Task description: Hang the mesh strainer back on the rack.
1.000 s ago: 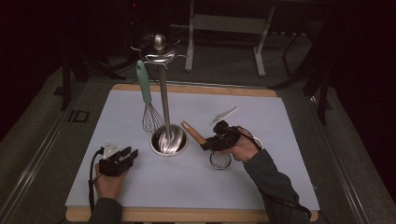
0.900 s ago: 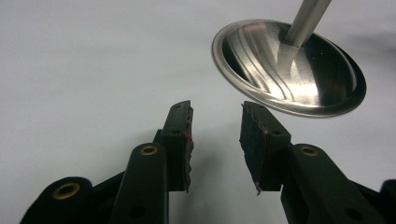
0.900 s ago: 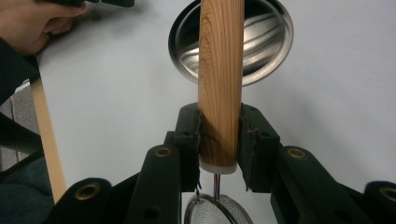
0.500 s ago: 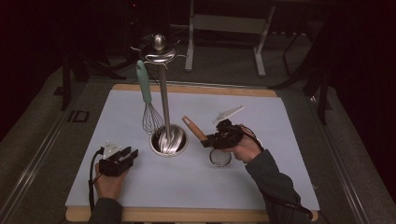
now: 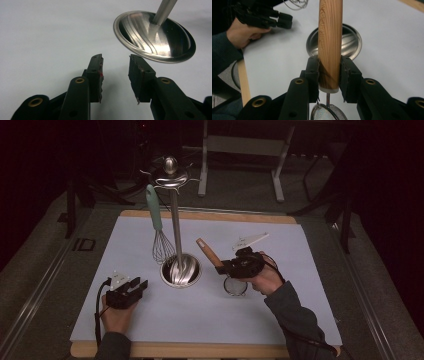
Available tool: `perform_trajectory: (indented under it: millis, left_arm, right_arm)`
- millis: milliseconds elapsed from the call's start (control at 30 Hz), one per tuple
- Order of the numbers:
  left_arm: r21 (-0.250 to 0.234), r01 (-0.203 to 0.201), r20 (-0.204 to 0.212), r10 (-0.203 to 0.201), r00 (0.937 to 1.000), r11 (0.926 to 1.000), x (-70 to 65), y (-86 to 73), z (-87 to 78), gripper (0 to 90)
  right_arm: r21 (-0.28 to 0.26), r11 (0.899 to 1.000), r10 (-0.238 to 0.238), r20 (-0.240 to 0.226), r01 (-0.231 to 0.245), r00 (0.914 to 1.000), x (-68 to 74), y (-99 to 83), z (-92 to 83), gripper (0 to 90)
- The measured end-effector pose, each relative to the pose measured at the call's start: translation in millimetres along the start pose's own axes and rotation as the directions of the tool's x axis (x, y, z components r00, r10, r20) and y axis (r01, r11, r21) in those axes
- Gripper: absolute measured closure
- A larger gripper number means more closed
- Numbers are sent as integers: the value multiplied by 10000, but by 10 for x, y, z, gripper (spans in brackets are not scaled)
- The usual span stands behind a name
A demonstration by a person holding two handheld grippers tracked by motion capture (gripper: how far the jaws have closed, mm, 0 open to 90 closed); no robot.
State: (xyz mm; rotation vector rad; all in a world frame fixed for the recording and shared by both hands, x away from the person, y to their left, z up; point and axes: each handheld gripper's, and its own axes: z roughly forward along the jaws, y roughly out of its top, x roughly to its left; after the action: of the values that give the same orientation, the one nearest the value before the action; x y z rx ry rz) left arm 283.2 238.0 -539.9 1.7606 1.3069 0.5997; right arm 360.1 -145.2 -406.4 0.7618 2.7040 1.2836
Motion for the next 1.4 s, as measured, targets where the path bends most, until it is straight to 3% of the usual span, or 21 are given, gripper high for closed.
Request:
perform_trajectory:
  millis: [700, 1400]
  left_arm:
    - [2, -19, 0, 19, 10000, 10000, 0, 0, -1, 639]
    - [-6, -1, 6, 1, 10000, 10000, -1, 0, 0, 639]
  right_arm:
    - [-1361, 9891, -584, -112, 563, 9982, 272, 172, -233, 715]
    - [-2636, 9588, -1147, -173, 1062, 9932, 463, 351, -409, 714]
